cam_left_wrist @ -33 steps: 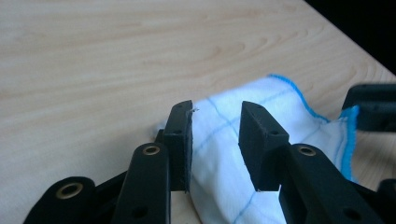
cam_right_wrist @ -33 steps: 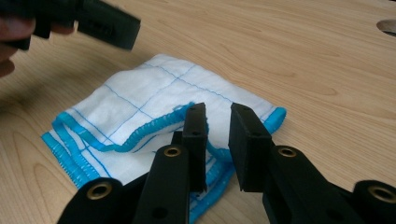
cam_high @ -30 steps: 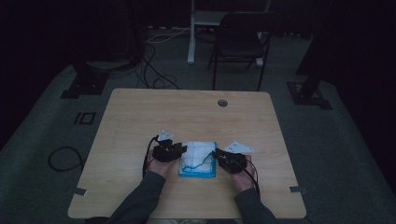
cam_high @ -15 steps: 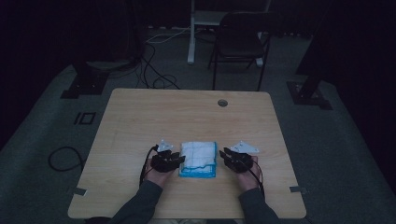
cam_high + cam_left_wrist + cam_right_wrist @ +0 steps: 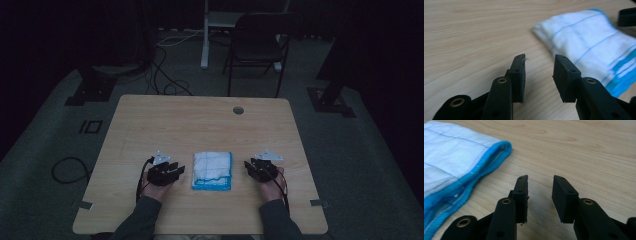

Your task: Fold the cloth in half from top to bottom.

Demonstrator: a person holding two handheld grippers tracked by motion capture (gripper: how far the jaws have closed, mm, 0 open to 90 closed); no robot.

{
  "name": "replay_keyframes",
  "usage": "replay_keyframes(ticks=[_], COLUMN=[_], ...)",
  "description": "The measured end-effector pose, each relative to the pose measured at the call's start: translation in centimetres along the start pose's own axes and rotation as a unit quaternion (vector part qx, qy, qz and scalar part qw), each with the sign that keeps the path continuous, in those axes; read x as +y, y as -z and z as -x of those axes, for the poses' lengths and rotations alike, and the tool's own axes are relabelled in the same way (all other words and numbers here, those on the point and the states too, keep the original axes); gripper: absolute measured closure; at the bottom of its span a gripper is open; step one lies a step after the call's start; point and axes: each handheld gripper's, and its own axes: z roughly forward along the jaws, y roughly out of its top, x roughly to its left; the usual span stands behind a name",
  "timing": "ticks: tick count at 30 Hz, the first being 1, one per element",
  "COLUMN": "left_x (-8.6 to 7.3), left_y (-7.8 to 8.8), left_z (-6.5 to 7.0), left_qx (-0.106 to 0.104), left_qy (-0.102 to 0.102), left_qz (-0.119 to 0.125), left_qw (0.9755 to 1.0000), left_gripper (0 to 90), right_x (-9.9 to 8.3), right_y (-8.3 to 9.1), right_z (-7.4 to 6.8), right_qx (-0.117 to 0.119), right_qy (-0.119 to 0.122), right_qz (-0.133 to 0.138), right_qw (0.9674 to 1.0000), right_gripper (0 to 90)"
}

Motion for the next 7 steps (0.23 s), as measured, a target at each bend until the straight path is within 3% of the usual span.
replay_keyframes(ticks=[7], left_x=[-0.64], left_y=[0.69], left_z=[-0.89], left_qx=[0.021], left_qy=[0.006], left_qz=[0.001], left_qw=[0.9998], left_gripper=[61.6], right_x=[-0.13], right_y=[-0.06], right_z=[0.67], right_qx=[-0.006], right_qy=[-0.008], right_qz=[-0.002], right_qw=[0.9999], right_gripper=[65.8])
